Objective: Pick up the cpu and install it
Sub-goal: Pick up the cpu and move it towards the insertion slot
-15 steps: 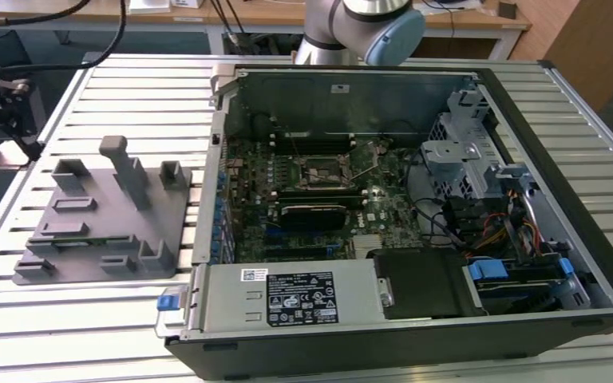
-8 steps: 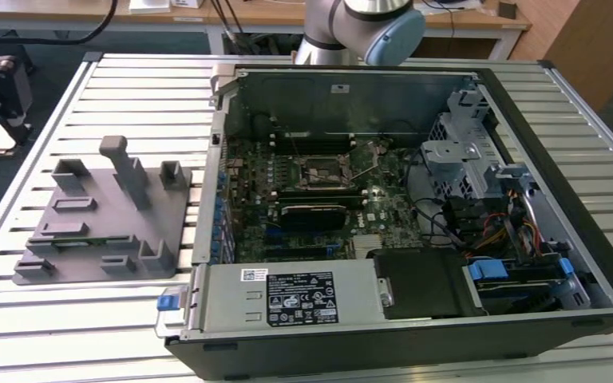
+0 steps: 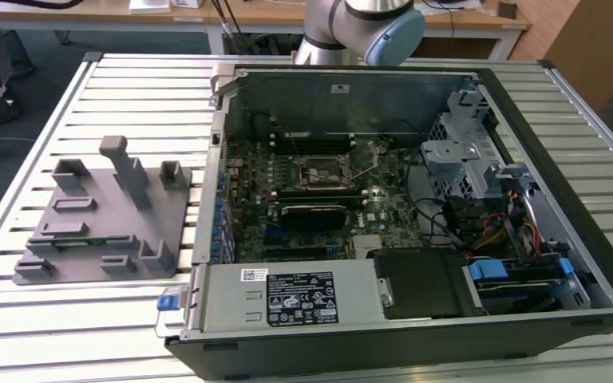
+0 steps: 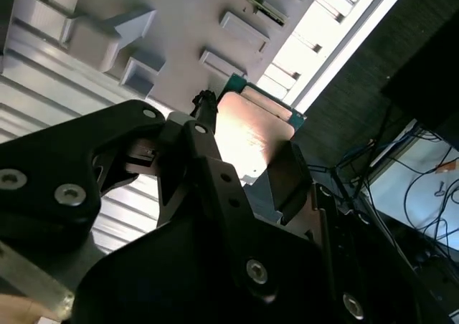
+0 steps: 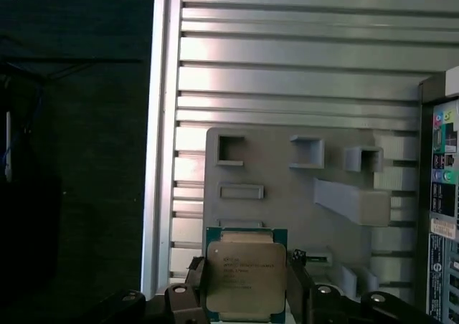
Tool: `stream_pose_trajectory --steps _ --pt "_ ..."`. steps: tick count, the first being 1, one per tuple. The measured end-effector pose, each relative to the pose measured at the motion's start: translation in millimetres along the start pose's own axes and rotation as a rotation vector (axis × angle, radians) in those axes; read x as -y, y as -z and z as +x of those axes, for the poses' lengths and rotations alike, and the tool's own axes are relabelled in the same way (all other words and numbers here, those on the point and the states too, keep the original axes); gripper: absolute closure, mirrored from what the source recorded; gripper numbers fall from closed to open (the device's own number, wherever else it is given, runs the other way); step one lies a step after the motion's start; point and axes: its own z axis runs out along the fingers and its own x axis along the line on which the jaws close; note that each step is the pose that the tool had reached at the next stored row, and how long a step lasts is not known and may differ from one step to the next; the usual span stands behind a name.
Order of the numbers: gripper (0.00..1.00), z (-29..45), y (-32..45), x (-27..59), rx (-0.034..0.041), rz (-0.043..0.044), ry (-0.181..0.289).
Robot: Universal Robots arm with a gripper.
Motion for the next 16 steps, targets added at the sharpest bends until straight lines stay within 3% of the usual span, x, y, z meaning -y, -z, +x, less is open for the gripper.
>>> stream_pose_trajectory --steps 2,3,16 --pt "0.47 -0.1 8.2 -0.2 -0.0002 0.0001 0.000" --pt "0.47 -2.1 8.5 -0.2 0.0004 -0.0002 0.000" --pt "0.47 -60.6 9.2 1.4 0.0000 -0.0012 0.000"
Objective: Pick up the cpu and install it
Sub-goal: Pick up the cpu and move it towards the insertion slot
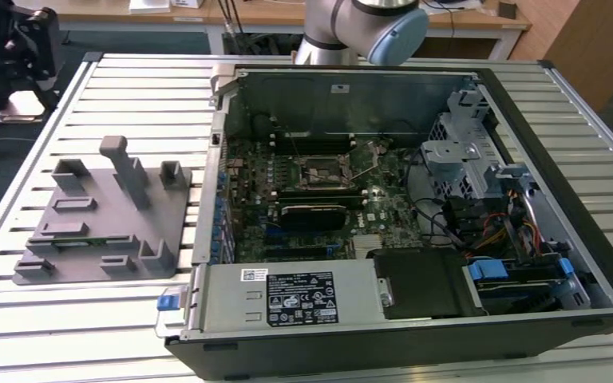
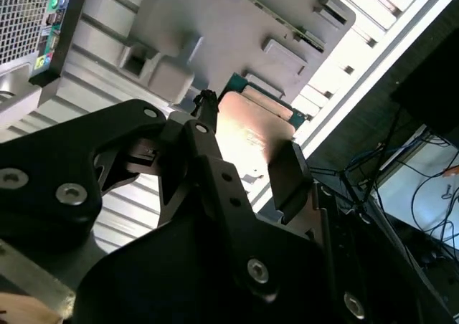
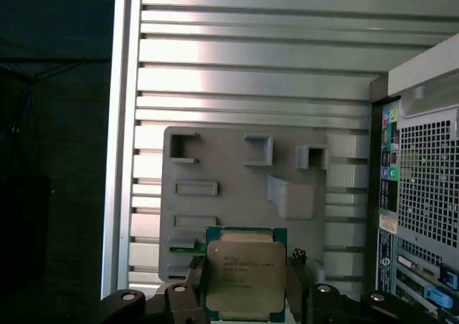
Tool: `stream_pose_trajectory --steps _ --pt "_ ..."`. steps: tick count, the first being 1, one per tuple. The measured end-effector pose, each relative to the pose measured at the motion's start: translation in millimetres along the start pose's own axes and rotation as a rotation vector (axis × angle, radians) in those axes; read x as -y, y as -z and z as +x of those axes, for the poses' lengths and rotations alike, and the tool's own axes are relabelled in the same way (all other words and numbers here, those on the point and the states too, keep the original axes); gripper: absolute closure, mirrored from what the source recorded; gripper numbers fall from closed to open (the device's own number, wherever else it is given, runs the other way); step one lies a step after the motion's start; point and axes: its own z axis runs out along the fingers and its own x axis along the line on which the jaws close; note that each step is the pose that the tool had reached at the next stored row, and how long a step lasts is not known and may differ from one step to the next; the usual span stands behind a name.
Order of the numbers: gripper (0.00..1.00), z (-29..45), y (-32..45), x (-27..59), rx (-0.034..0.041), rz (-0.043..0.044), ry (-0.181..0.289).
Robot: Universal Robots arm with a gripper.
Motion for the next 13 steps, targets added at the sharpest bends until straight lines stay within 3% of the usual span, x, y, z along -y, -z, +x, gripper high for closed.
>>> stream_pose_trajectory --steps 13 --pt "0.47 -58.8 -0.4 1.6 0.0001 0.0000 0.000"
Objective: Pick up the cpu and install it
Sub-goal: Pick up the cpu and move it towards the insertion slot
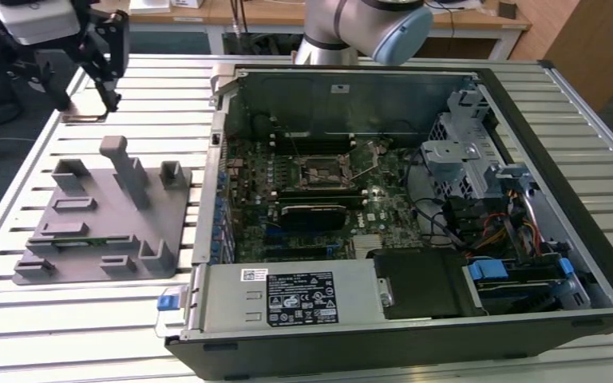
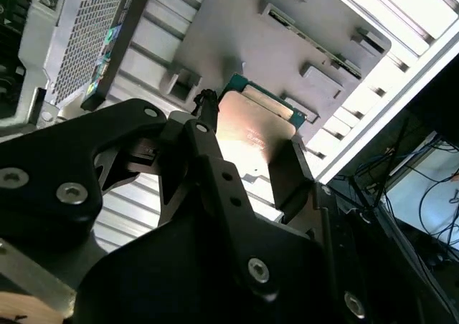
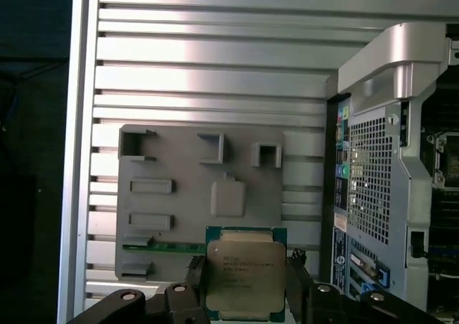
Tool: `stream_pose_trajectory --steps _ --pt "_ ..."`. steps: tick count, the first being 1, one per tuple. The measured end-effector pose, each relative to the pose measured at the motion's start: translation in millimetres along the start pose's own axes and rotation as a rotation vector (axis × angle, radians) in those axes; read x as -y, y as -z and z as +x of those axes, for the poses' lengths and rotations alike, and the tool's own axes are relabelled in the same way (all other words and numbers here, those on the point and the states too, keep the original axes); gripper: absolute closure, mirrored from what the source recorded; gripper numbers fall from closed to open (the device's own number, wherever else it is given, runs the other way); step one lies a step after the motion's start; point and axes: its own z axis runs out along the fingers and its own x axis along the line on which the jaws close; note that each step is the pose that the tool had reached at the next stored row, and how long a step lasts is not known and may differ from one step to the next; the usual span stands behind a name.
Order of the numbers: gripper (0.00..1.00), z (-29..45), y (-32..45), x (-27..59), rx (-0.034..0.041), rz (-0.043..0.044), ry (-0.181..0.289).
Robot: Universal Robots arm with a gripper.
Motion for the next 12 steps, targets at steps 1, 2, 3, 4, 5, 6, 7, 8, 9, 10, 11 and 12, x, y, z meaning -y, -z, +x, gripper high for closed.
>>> stream_pose_trajectory --steps 1,2,3,4,5,6,7,8,9,10,11,12 --pt "0.47 -4.3 -0.1 0.1 0.0001 0.0000 0.000" --pt "0.47 -8.8 -0.1 0.2 0.0002 -0.0001 0.000" --pt "0.47 -13.3 -0.1 0.4 0.0001 0.0000 0.000" --pt "0.47 -17.8 -0.1 0.5 0.0001 0.0000 0.000" --pt "0.47 -22.2 -0.1 0.6 0.0003 0.0000 0.000" --pt "0.47 -26.3 -0.2 0.7 0.0004 0.0000 0.000" --pt "0.47 -30.1 -0.2 0.8 0.0005 0.0000 0.000" --pt "0.47 -34.2 -0.2 0.9 0.0005 0.0000 0.000" --pt "0.47 -37.9 -0.2 1.0 0.0005 0.0001 0.000" --pt "0.47 -41.7 -0.3 1.1 0.0006 0.0001 0.000" --pt "0.47 -45.6 -0.4 1.2 0.0008 0.0000 0.000" --pt "0.47 -49.4 -0.4 1.3 0.0009 0.0000 0.000"
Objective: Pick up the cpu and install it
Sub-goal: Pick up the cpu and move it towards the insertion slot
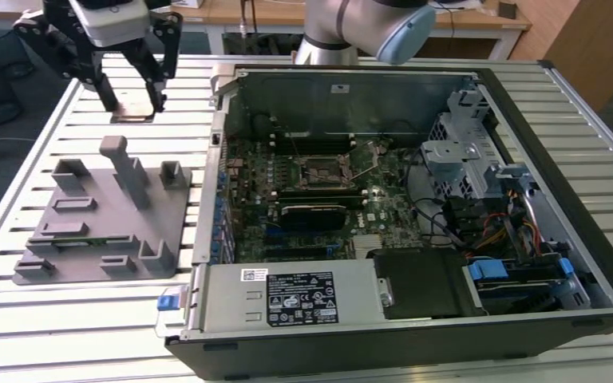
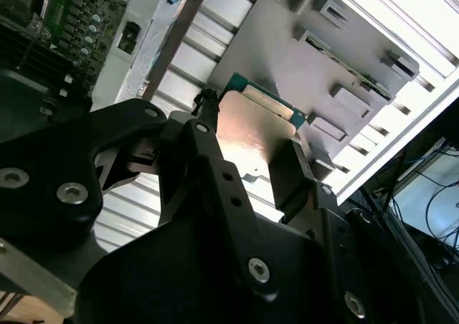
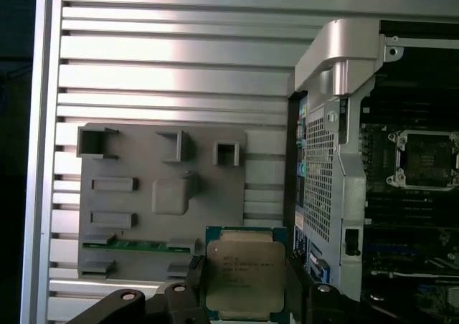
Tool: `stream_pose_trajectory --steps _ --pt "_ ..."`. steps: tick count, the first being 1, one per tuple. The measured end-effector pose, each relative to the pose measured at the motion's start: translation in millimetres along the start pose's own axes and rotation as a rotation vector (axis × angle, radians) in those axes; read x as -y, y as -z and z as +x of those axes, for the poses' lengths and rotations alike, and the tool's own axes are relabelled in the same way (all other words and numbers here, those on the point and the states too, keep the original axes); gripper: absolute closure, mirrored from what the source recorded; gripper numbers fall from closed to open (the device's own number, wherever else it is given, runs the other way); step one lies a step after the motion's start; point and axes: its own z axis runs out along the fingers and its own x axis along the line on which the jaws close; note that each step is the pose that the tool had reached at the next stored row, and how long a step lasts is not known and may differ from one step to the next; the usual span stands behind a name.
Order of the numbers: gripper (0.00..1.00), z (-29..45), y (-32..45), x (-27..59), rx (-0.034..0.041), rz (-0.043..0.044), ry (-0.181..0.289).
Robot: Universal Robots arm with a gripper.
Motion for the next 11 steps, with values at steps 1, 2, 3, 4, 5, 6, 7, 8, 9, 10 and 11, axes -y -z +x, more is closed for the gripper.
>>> stream_pose_trajectory --steps 1,2,3,4,5,6,7,8,9,10,11 --pt "0.47 -3.8 -0.1 0.1 0.0001 0.0000 0.000" --pt "0.47 -7.8 -0.1 0.2 0.0001 0.0001 0.000" --pt "0.47 -12.4 -0.1 0.3 0.0000 0.0002 0.000" --pt "0.47 -16.9 -0.2 0.5 0.0002 0.0001 0.000" --pt "0.47 -21.4 -0.3 0.6 0.0003 0.0001 0.000" --pt "0.47 -25.6 -0.3 0.7 0.0004 0.0000 0.000" --pt "0.47 -29.9 -0.4 0.8 0.0005 0.0001 0.000" --pt "0.47 -34.0 -0.5 0.7 0.0006 0.0001 0.000" --pt "0.47 -38.3 -0.6 0.4 0.0007 0.0002 0.000" --pt "0.47 -42.9 -0.9 0.1 0.0009 0.0000 0.000" --pt "0.47 -47.3 -1.2 -0.2 0.0010 0.0000 0.000"
